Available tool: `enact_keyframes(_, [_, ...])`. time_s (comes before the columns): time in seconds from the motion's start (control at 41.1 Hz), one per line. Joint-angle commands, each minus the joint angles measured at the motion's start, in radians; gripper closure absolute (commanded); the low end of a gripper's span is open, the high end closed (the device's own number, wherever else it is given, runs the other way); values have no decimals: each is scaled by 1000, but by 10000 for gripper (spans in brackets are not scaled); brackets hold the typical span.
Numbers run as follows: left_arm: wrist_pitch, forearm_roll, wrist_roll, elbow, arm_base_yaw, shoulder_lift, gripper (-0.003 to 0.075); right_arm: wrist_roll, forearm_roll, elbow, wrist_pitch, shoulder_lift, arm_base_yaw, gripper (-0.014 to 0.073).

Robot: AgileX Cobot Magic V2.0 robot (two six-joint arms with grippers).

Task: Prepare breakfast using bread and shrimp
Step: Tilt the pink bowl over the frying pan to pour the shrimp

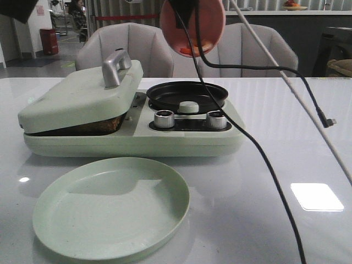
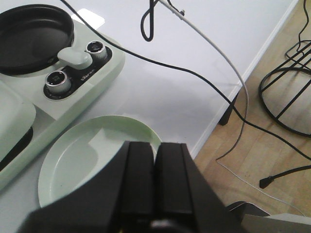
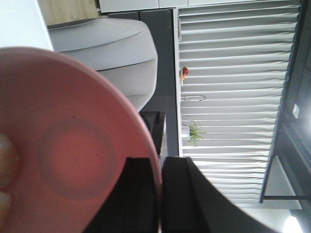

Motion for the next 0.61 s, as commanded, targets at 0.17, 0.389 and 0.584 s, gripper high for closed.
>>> enact_keyframes(0.17, [-70, -24, -2, -29, -6, -4, 621, 2, -177, -40, 48, -74, 1, 533])
enact_keyframes(0.389, [-70, -24, -2, -29, -6, -4, 621, 2, -207, -40, 48, -74, 1, 533])
enact_keyframes(0.584, [-71, -24, -2, -29, -6, -4, 621, 2, -243, -40, 45, -74, 1, 533])
